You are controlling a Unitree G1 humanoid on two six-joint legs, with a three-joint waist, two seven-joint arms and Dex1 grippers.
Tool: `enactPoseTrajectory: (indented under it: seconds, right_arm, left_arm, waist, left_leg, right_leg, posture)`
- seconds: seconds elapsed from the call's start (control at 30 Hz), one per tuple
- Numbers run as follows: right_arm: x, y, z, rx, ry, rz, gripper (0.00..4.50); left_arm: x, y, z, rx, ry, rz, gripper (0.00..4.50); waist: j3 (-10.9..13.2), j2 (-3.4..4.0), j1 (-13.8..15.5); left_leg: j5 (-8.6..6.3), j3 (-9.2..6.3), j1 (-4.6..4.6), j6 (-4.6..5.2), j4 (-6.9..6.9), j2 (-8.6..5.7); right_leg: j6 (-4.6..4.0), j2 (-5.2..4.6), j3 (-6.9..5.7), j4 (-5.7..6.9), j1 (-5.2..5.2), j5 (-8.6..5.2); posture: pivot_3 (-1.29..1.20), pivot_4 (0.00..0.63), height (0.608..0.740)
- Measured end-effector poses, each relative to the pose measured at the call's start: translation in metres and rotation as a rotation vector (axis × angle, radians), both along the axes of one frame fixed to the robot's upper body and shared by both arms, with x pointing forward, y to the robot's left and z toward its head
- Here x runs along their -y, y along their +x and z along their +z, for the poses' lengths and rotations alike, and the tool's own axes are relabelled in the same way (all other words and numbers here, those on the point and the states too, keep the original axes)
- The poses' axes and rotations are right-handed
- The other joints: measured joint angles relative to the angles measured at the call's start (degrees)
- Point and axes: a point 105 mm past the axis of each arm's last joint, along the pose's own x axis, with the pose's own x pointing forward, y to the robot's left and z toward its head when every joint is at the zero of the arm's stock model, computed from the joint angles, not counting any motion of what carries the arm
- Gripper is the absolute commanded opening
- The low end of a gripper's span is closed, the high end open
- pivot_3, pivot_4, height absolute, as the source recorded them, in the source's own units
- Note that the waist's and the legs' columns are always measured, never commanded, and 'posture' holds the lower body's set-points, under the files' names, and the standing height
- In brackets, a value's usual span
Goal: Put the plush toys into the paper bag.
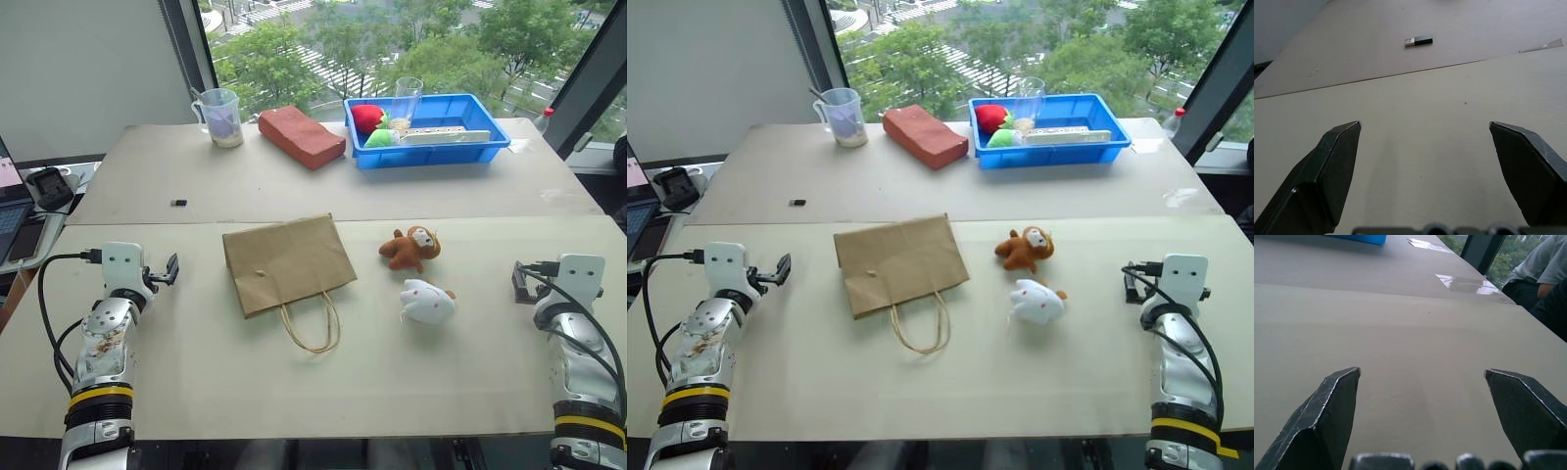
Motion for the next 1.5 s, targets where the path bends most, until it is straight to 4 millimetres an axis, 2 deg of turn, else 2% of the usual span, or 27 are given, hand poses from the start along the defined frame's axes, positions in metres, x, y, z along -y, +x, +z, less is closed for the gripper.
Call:
enactPoseTrajectory:
  seconds: [0.1,0.17,0.27,0.33,0.4,0.5,0.6,0.7,0.8,0.93,1.0,1.13,1.33,1.5]
  right_arm:
    - [-0.001,0.001,0.002,0.000,-0.006,0.009,4.50]
    - [0.000,0.003,0.007,0.000,-0.025,0.027,4.50]
    - [-0.013,0.011,0.028,0.012,-0.077,0.137,4.50]
    - [-0.028,0.015,0.039,0.008,-0.091,0.239,4.50]
    - [-0.049,0.018,0.052,0.000,-0.102,0.374,4.50]
    - [-0.074,0.020,0.075,0.010,-0.102,0.533,4.50]
    - [-0.103,0.015,0.101,0.041,-0.082,0.700,4.50]
    - [-0.145,-0.004,0.112,-0.018,-0.064,0.950,4.50]
    - [-0.180,-0.027,0.108,-0.095,-0.045,1.156,4.50]
    - [-0.206,-0.050,0.099,-0.178,-0.028,1.304,4.50]
    - [-0.216,-0.058,0.099,-0.192,-0.019,1.352,4.50]
    - [-0.223,-0.065,0.099,-0.202,-0.007,1.384,4.50]
    - [-0.229,-0.074,0.098,-0.236,-0.022,1.411,4.50]
    - [-0.233,-0.079,0.098,-0.249,-0.023,1.431,4.50]
  left_arm:
    - [0.001,0.000,0.002,0.005,-0.015,-0.025,4.48]
    - [0.003,-0.001,0.011,0.034,-0.039,-0.072,4.48]
    - [0.015,-0.003,0.053,0.108,-0.010,-0.260,4.48]
    - [0.032,-0.003,0.080,0.136,0.034,-0.404,4.48]
    - [0.061,-0.004,0.107,0.144,0.077,-0.589,4.48]
    - [0.107,-0.012,0.122,0.104,0.154,-0.856,4.48]
    - [0.146,-0.029,0.114,0.026,0.239,-1.112,4.48]
    - [0.174,-0.052,0.091,-0.083,0.354,-1.374,4.48]
    - [0.184,-0.065,0.075,-0.121,0.452,-1.527,4.48]
    - [0.181,-0.065,0.057,-0.161,0.524,-1.599,4.48]
    - [0.188,-0.065,0.051,-0.151,0.539,-1.635,4.48]
    - [0.196,-0.063,0.042,-0.133,0.576,-1.669,4.48]
    - [0.203,-0.056,0.031,-0.119,0.616,-1.675,4.48]
    - [0.207,-0.058,0.022,-0.115,0.663,-1.710,4.48]
  waist:
    - [0.0,0.00,0.0]
    - [0.0,-0.02,0.0]
    - [0.0,-0.03,-0.1]
    - [0.0,-0.02,-0.1]
    - [0.1,-0.01,0.1]
    - [0.1,0.00,-0.1]
    - [0.1,0.01,-0.3]
    - [0.1,0.02,-0.4]
    - [0.1,0.02,-0.1]
    - [0.2,0.00,0.2]
    - [0.2,-0.02,0.6]
    - [0.2,-0.06,0.9]
    - [0.2,-0.06,1.1]
    - [0.2,-0.06,1.1]
  left_leg:
    - [0.00,0.01,-0.01,0.00,0.00,0.00]
    - [0.00,0.02,-0.01,0.00,0.01,0.01]
    - [-0.03,0.02,-0.03,-0.01,0.01,0.12]
    - [-0.13,0.01,-0.04,0.05,0.02,0.26]
    - [-0.23,-0.02,-0.06,0.20,0.05,0.29]
    - [-0.24,0.02,-0.09,0.15,0.05,0.30]
    - [-0.32,0.08,-0.08,0.01,0.03,0.50]
    - [-0.39,0.09,-0.15,-0.02,-0.02,0.68]
    - [-0.44,0.09,-0.21,-0.01,-0.03,0.74]
    - [-0.60,0.13,-0.29,0.26,0.16,0.70]
    - [-0.61,0.13,-0.30,0.28,0.22,0.68]
    - [-0.59,0.13,-0.29,0.25,0.23,0.63]
    - [-0.55,0.13,-0.28,0.18,0.23,0.63]
    - [-0.56,0.14,-0.29,0.19,0.24,0.63]
  right_leg:
    - [0.00,0.00,0.01,0.00,-0.02,0.00]
    - [0.00,0.00,0.02,0.01,-0.03,0.00]
    - [-0.01,0.19,0.08,-0.06,-0.03,0.00]
    - [-0.04,0.34,0.10,-0.14,0.02,0.02]
    - [-0.04,0.41,0.10,-0.20,0.05,0.02]
    - [-0.04,0.42,0.13,-0.31,0.04,0.03]
    - [-0.05,0.62,0.14,-0.37,0.02,0.03]
    - [-0.08,0.81,0.12,-0.43,-0.08,0.04]
    - [-0.10,0.83,0.10,-0.52,-0.08,0.06]
    - [-0.09,0.73,0.10,-0.57,-0.06,0.06]
    - [-0.09,0.72,0.10,-0.57,-0.04,0.06]
    - [-0.10,0.75,0.08,-0.53,-0.06,0.06]
    - [-0.11,0.76,0.07,-0.51,-0.07,0.07]
    - [-0.11,0.75,0.07,-0.51,-0.06,0.07]
  posture:
    - [0.00,0.150,0.740]
    - [0.00,0.150,0.740]
    - [0.00,0.150,0.740]
    - [0.00,0.150,0.740]
    - [0.00,0.150,0.740]
    - [0.00,0.150,0.740]
    - [0.00,0.150,0.740]
    - [0.00,0.150,0.740]
    - [0.00,0.150,0.740]
    - [0.00,0.150,0.740]
    - [0.00,0.150,0.740]
    - [0.00,0.150,0.740]
    - [0.00,0.150,0.740]
    - [0.00,0.150,0.740]
